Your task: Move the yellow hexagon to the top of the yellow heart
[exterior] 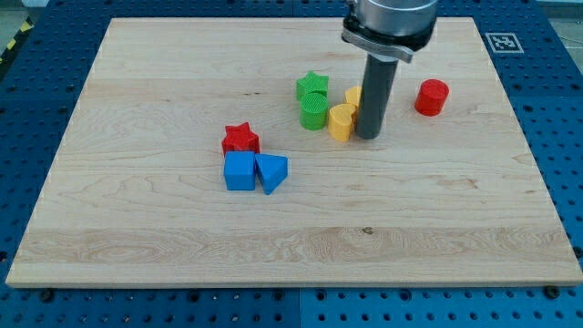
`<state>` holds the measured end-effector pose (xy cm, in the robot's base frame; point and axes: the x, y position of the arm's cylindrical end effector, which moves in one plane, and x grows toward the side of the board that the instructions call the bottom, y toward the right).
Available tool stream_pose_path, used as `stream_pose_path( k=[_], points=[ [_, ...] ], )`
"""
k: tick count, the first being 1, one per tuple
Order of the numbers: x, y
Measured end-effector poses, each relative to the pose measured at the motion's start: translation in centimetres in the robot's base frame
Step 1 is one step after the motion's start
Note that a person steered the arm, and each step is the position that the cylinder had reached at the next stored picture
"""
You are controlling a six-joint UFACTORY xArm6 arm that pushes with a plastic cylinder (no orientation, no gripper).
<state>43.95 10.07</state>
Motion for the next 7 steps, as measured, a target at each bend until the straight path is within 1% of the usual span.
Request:
stream_pose_path(
  k=[1,3,5,6,7],
  points=[
    [1.1,1.0],
    [1.1,5.5],
    [0.8,6.7],
    [0.5,5.8],
    [-0.5,3.6]
  ],
)
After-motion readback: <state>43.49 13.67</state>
